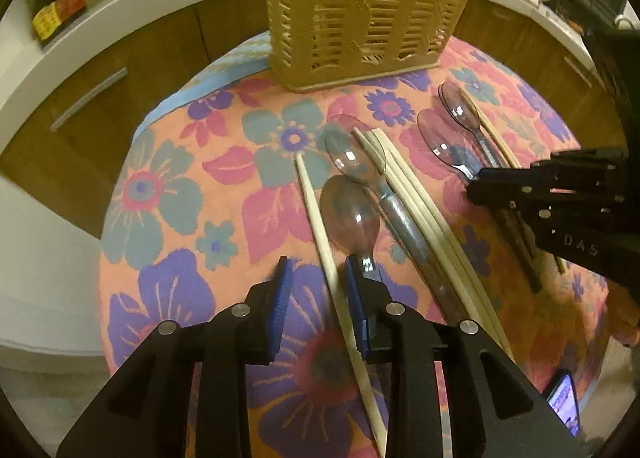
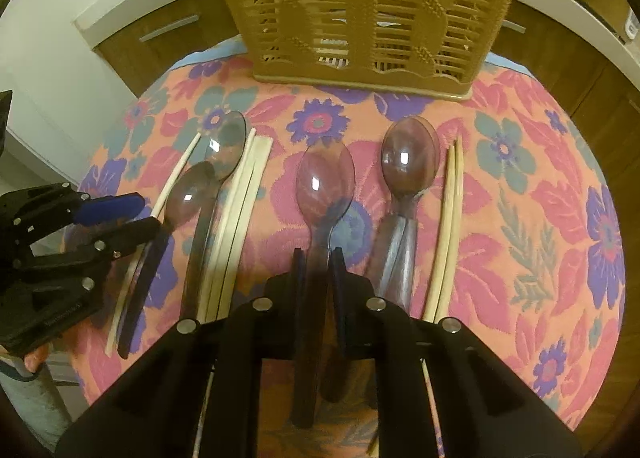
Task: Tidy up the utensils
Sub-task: 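Grasp a chopstick with the left tool while the right grasps a clear spoon, then lift both held utensils over the tan holder and open both tools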
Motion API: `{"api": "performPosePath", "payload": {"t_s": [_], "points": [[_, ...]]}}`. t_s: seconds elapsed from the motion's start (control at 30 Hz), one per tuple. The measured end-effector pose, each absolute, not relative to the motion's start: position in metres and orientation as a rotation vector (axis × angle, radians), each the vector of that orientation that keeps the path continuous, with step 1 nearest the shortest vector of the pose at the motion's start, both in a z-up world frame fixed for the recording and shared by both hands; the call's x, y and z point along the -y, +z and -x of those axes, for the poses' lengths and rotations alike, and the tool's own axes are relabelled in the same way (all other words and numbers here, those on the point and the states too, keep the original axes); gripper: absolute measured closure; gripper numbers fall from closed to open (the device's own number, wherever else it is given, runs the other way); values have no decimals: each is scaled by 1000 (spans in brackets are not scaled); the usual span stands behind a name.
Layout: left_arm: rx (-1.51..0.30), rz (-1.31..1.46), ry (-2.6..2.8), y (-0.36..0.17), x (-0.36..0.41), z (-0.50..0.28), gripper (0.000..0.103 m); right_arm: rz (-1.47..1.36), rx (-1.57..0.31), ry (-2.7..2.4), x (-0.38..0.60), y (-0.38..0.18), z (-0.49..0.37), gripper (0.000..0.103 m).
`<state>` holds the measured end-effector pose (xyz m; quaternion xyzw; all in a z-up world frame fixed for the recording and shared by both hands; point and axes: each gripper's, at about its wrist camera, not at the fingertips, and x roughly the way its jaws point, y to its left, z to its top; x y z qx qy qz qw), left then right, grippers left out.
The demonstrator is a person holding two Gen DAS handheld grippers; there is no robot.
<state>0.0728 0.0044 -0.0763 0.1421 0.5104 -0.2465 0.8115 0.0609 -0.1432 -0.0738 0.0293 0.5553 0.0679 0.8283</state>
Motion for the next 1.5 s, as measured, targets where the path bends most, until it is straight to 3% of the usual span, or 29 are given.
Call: {"api": "performPosePath", "payload": {"t_s": [0.17, 0.2, 0.27, 0.47, 0.8, 0.97, 1.13, 1.5], "points": [[-1081, -412, -517, -76, 7, -69, 80, -20, -1233, 146, 139, -72, -79, 91], [-1067, -429, -526, -75, 9, -66, 89, -11, -1238, 143, 137, -72, -81, 91], [-1049, -449, -520, -76, 12, -64, 99, 17, -1234, 143, 134, -72, -81, 93], [-981, -317, -533, -60, -2, -64, 99, -61, -1118, 234, 136, -55, -73, 94], [-563, 31, -654, 72, -15, -84, 99, -78, -694, 267, 170, 71, -62, 94], [-432, 125, -662, 112, 9, -118, 99, -84, -549, 179, 199, 114, -80, 94], [-336, 165, -640, 123, 33, -148, 99, -52, -443, 76, 213, 134, -113, 94], [-201, 156, -530, 94, 55, -191, 99, -80, -346, 4, 237, 104, -162, 94]]}}
